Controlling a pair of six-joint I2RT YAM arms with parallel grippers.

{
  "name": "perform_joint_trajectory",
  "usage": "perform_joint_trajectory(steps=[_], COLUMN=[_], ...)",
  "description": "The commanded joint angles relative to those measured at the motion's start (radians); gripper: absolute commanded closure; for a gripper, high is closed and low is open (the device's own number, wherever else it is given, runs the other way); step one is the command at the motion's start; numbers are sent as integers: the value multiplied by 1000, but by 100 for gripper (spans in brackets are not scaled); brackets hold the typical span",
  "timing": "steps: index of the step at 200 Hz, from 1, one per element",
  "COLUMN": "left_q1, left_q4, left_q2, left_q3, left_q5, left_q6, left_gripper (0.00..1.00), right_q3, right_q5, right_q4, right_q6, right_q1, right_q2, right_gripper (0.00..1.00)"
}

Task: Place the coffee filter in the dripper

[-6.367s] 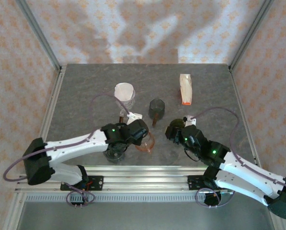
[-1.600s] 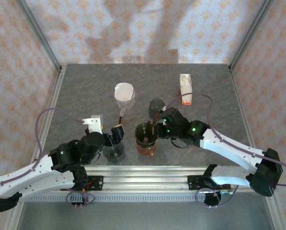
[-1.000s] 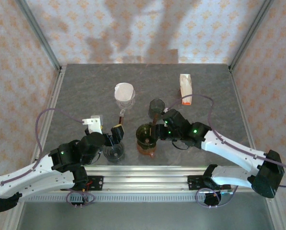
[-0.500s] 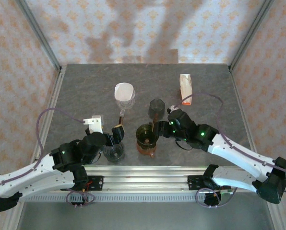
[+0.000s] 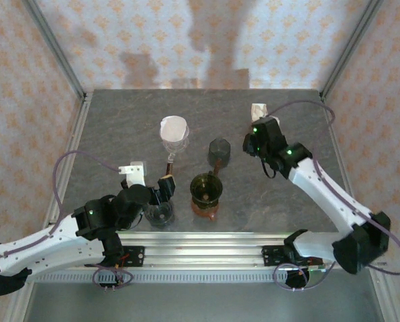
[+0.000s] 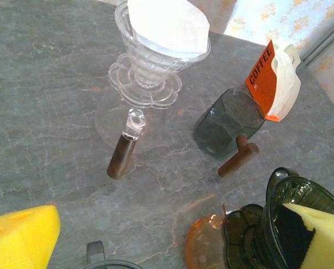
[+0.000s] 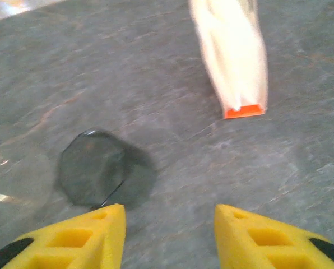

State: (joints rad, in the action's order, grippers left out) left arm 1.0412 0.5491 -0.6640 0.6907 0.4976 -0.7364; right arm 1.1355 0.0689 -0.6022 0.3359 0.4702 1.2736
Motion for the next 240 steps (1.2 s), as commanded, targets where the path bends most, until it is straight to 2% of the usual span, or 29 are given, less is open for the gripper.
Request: perform_joint_trajectory(steps=[1, 49, 88, 163, 240], left_q1=[7, 8, 6, 0, -22], left_q4=[-12, -23, -52, -79, -92], left_q2=[-12, -40, -58, -98, -132], left_q3=[-8, -1, -7, 4, 9], left_q5=[1, -1, -4, -10, -25], left_q6=[-10, 3, 6, 20, 23], left_gripper=[0, 0, 0, 0, 0], right_q3=[74, 263, 386, 579, 679], right_q5=[43, 42, -17, -54, -67], right_q4=[-23, -54, -61, -81, -111], right_q6=[-90, -159, -134, -135, -159], right_q1=[-68, -185, -237, -268, -286], right_q2=[99, 324, 459, 641, 747], right_gripper=[60, 64, 68, 70, 73])
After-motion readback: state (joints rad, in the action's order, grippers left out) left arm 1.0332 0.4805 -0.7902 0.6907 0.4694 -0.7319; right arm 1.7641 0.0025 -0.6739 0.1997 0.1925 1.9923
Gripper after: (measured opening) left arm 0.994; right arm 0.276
